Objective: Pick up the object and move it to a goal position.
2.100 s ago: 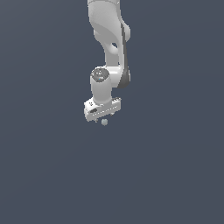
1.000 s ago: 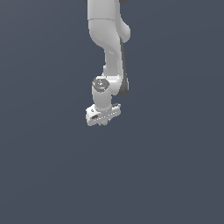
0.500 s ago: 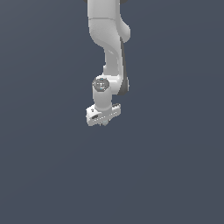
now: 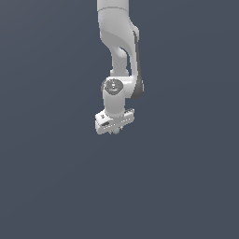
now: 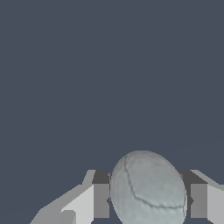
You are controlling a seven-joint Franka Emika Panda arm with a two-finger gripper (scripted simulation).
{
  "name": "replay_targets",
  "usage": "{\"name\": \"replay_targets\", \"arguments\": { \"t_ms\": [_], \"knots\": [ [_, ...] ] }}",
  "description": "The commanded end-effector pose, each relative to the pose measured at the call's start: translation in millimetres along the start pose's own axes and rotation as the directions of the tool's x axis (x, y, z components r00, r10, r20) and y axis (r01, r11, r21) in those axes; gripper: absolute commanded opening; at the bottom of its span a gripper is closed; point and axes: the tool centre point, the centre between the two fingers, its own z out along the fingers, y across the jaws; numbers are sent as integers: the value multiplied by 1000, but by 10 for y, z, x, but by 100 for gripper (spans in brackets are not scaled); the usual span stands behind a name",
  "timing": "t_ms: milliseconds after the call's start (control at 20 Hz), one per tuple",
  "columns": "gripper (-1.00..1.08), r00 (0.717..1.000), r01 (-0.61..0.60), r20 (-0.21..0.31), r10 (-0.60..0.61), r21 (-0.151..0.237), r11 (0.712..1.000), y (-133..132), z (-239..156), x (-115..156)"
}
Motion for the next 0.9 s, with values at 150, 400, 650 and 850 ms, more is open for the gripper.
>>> {"name": "replay_targets", "arguments": {
  "t_ms": [150, 400, 650, 850],
  "knots": [
    [-100, 1000, 1, -1, -1, 0, 1000, -135, -368, 315],
    [-100, 1000, 1, -1, -1, 0, 1000, -277, -766, 658],
    [-100, 1000, 1, -1, -1, 0, 1000, -417, -1169, 1012],
    [-100, 1000, 1, -1, -1, 0, 1000, -509, -1442, 1258]
  ]
}}
